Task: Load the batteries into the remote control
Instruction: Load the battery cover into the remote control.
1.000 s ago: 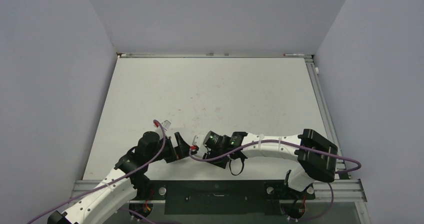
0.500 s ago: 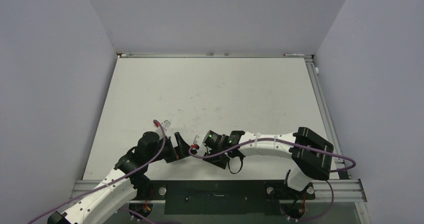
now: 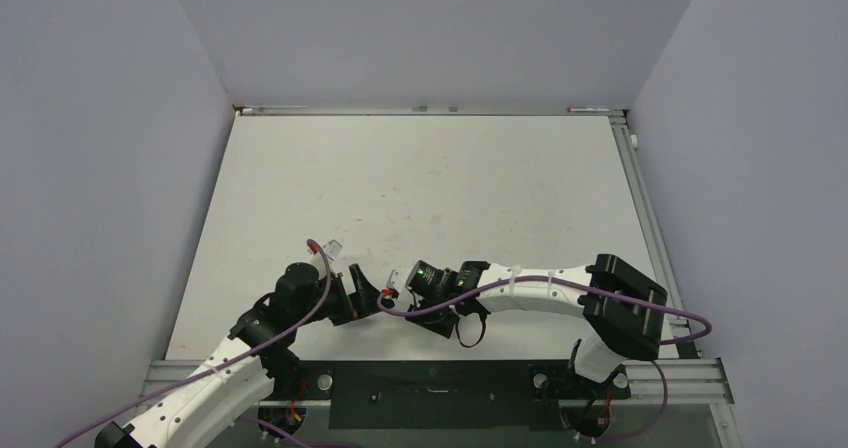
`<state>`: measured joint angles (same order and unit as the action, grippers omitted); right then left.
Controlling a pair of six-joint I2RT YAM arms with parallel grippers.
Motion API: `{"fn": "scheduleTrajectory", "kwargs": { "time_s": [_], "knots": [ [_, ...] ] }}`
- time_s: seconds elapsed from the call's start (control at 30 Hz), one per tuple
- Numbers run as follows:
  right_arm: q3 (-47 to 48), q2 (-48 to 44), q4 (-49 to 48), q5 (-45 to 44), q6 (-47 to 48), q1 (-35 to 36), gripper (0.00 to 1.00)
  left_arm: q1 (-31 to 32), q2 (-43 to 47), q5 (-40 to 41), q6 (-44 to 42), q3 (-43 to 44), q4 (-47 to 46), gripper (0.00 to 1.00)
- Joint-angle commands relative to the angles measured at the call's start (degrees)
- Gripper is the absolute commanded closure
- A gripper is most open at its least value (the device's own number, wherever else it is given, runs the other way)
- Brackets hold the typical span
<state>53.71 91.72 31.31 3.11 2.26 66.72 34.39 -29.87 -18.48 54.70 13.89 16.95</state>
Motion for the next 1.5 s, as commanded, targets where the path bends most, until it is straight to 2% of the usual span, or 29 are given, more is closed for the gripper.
{"fn": "scheduleTrajectory", "kwargs": {
  "time_s": [0.0,0.23,0.77,0.8,0.83,1.0,1.2,1.47],
  "knots": [
    [2.2,0.8,-2.4,0.6,-0.9,-0.3,0.63,-0.3,-0.1,-1.2,-0.6,1.5,-2.3,0.04],
    [2.6,0.2,-2.3,0.2,-1.5,-0.3,0.49,-0.3,-0.3,-1.2,-0.6,1.5,-2.4,0.04],
    [2.3,-1.6,-2.6,-1.5,-2.3,-0.3,0.34,-0.3,-0.3,-0.9,-0.6,1.6,-2.0,0.04],
    [2.4,-1.9,-2.6,-1.6,-2.3,-0.3,0.23,-0.3,-0.3,-0.8,-0.6,1.7,-2.0,0.04],
    [2.4,-2.5,-2.5,-1.8,-2.3,-0.3,0.2,-0.3,-0.3,-0.7,-0.6,1.7,-1.9,0.04],
    [2.1,-6.5,-2.3,-5.3,-5.1,-0.4,0.18,-0.3,-0.6,0.2,-0.7,2.0,-1.4,0.04],
    [-1.4,-15.4,-4.5,-10.6,-14.1,-0.7,0.17,-0.3,-2.4,2.1,-2.3,3.2,-1.6,0.04],
    [-3.6,-22.2,-2.7,-15.1,-27.6,-1.5,0.17,-0.3,-12.1,3.6,-5.5,4.6,-6.9,0.04]
  ]
}}
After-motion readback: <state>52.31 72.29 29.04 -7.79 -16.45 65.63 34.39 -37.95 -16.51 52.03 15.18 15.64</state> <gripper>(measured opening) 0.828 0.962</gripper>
